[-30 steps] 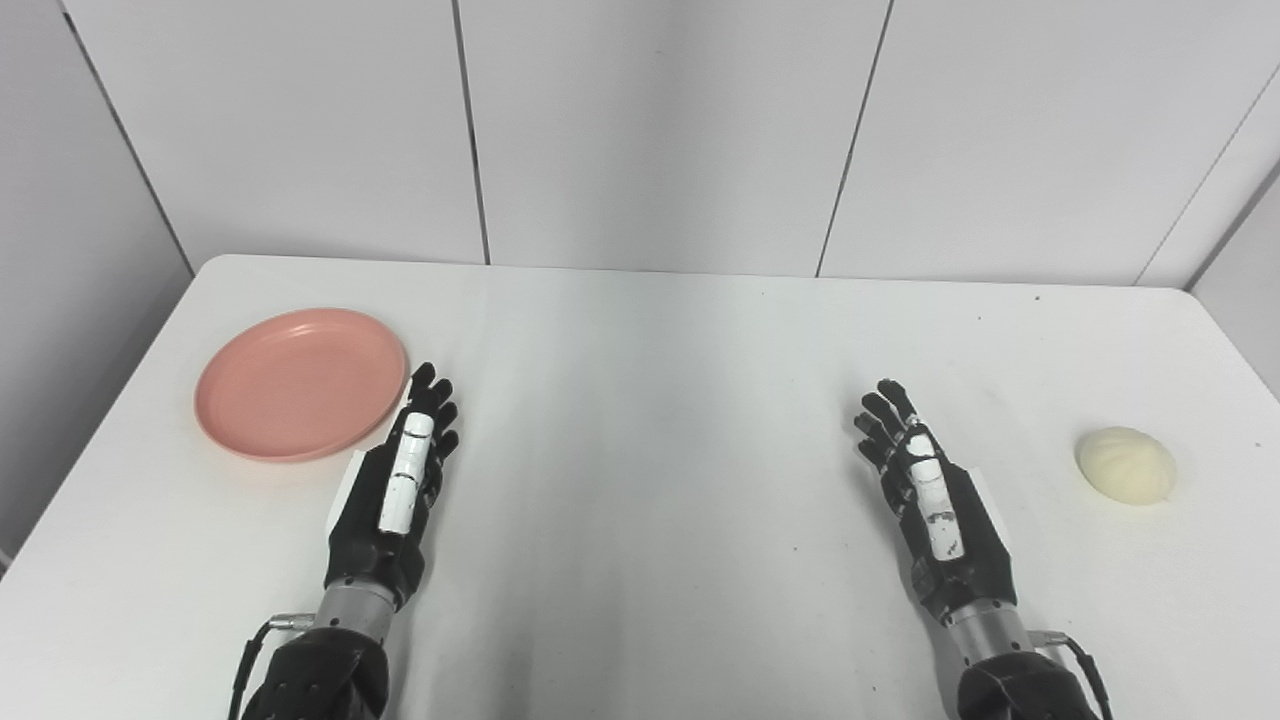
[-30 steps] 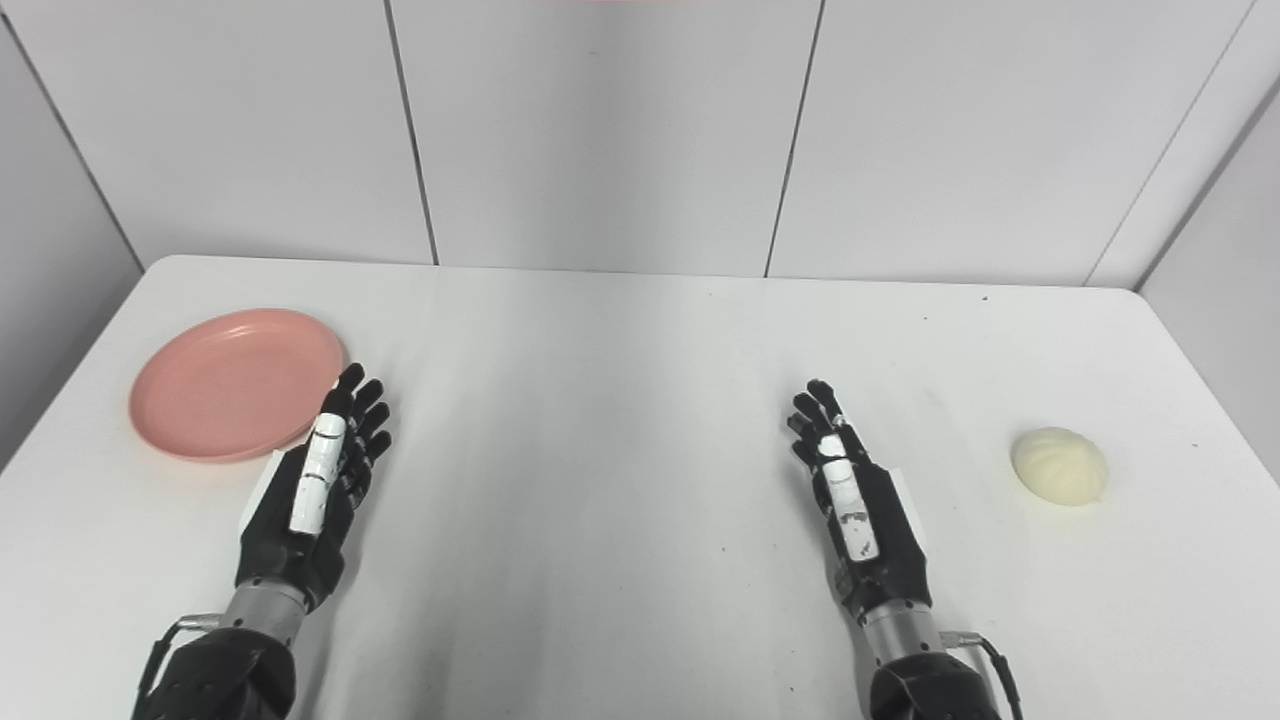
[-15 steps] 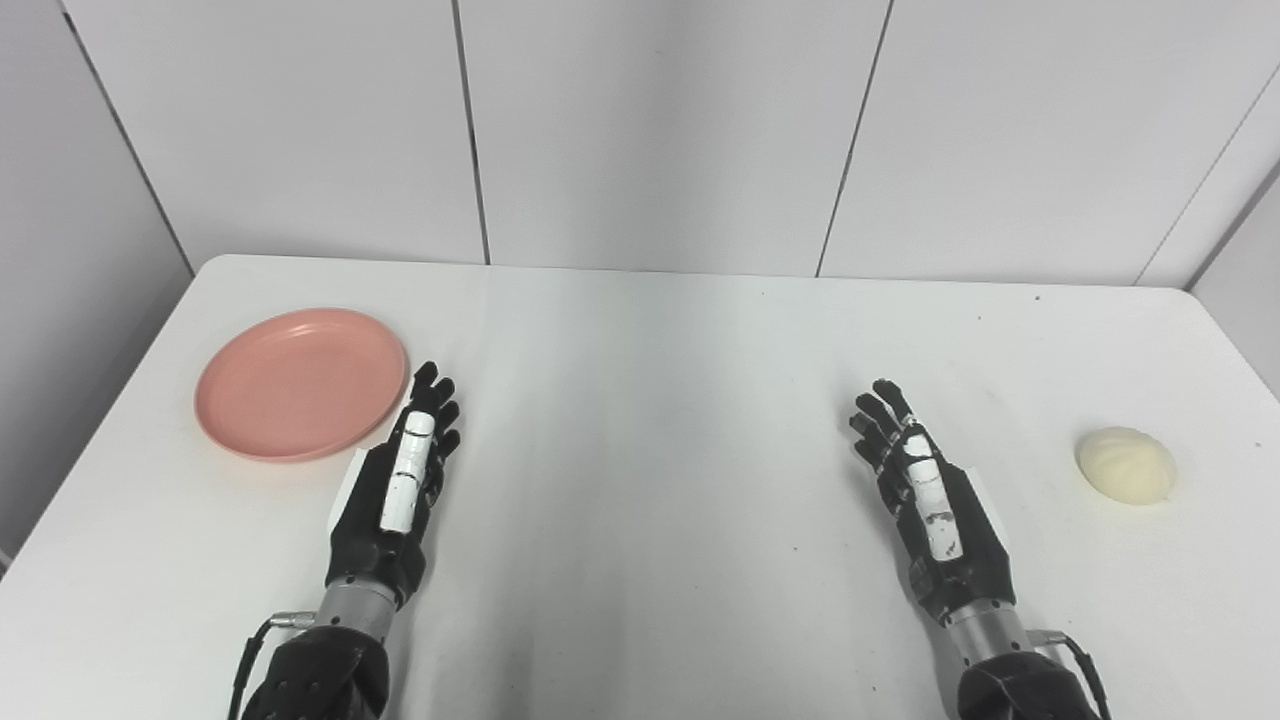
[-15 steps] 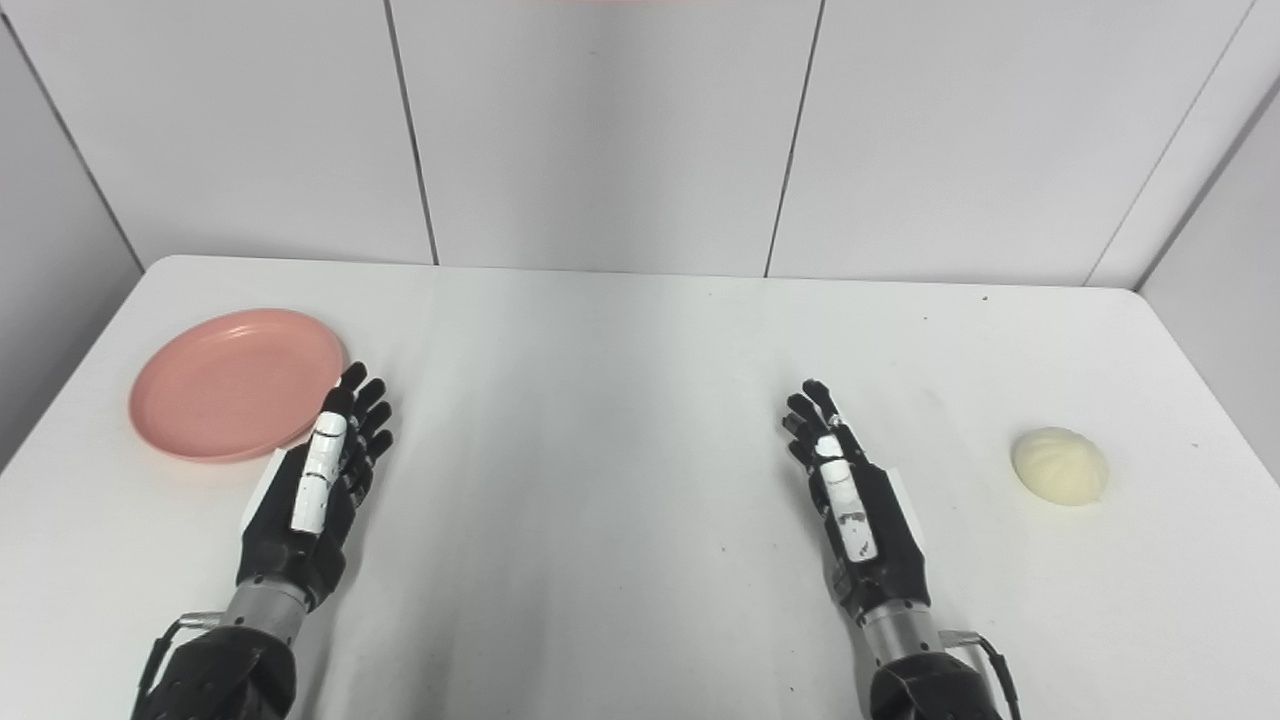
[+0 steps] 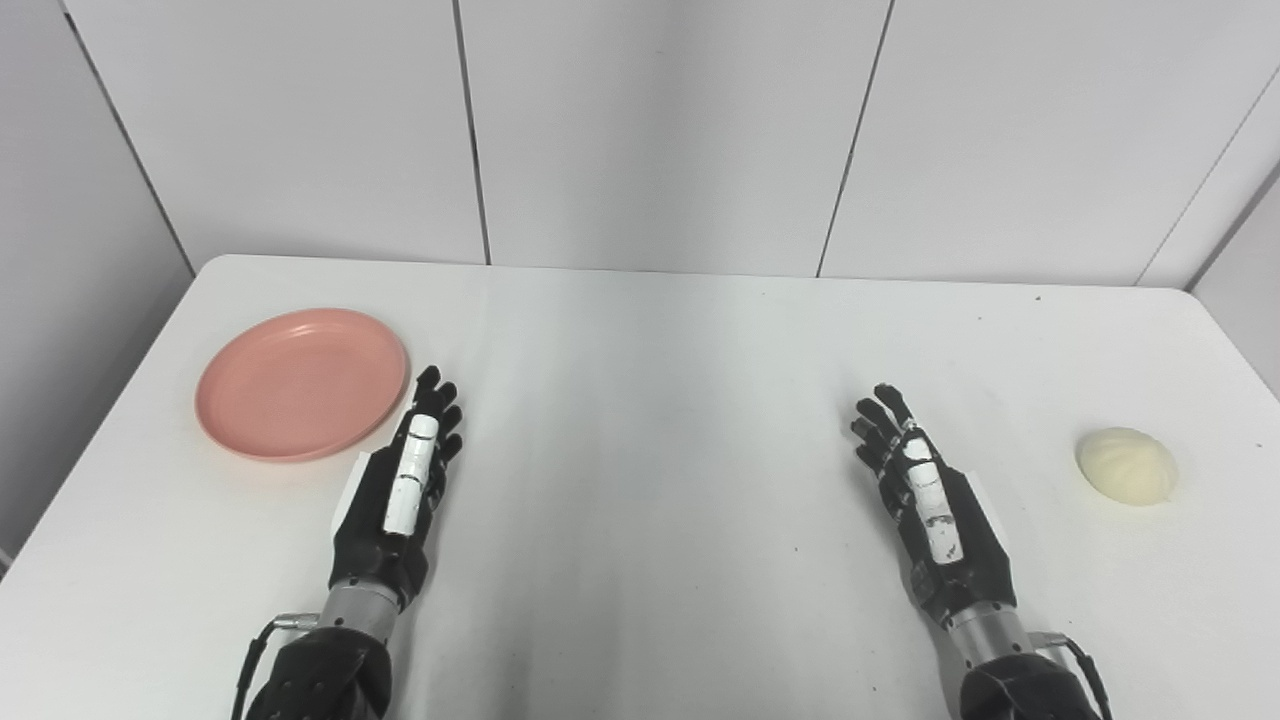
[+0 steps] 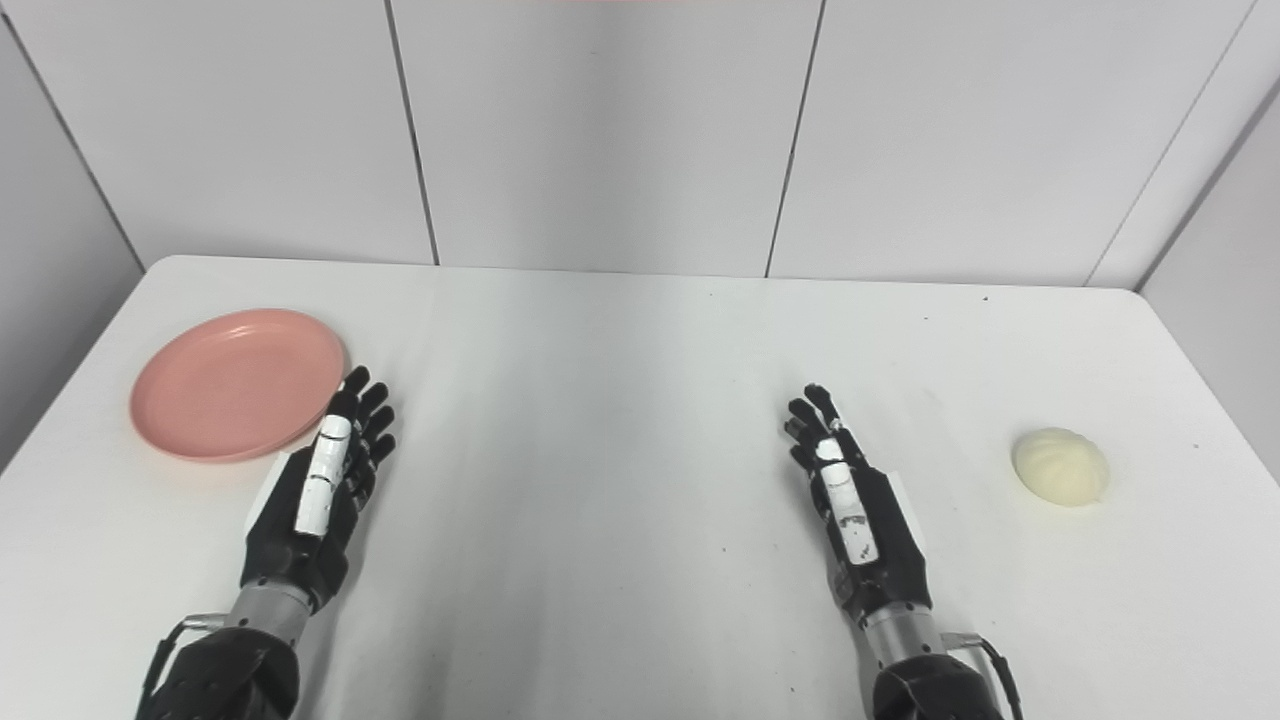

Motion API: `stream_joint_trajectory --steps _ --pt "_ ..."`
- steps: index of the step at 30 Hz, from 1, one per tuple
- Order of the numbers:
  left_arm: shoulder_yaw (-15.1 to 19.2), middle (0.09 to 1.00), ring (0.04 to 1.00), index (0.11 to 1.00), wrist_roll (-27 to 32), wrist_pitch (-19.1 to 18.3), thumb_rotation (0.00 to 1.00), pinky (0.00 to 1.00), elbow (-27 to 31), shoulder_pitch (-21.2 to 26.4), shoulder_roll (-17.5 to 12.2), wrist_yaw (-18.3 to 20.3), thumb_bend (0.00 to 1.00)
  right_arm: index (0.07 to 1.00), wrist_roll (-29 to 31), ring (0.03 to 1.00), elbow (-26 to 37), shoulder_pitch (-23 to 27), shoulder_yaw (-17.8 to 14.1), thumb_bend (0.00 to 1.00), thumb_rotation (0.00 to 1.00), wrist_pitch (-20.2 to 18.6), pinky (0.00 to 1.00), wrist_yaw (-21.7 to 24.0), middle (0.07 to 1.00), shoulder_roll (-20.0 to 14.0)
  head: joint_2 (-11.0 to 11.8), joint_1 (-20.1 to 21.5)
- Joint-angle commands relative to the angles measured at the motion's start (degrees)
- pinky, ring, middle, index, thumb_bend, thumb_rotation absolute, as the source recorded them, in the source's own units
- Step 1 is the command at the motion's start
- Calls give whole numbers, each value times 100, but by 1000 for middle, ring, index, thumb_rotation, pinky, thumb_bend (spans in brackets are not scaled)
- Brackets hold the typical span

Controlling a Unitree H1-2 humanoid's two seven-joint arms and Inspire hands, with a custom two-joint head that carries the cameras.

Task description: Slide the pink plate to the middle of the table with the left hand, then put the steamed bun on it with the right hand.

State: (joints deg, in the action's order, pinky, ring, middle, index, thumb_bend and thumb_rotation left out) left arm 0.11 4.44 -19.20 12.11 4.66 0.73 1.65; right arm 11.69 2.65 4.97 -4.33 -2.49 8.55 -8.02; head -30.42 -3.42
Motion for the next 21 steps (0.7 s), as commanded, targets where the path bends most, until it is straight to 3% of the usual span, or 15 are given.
stream_joint_trajectory --steps 1,7,21 --pt "-71 1000 997 1000 -82 327 930 1000 -9 196 55 -21 718 944 75 931 -16 143 -61 884 902 371 969 127 930 -86 40 -56" --pt "-209 1000 992 1000 -273 616 964 1000 -334 225 180 -97 637 962 194 944 -470 205 -135 875 912 738 993 342 945 -242 306 -401" --pt "-385 1000 977 1000 -561 973 1000 1000 -730 264 361 -262 649 978 412 957 -932 252 -226 877 921 1016 1000 581 959 -397 661 -846"
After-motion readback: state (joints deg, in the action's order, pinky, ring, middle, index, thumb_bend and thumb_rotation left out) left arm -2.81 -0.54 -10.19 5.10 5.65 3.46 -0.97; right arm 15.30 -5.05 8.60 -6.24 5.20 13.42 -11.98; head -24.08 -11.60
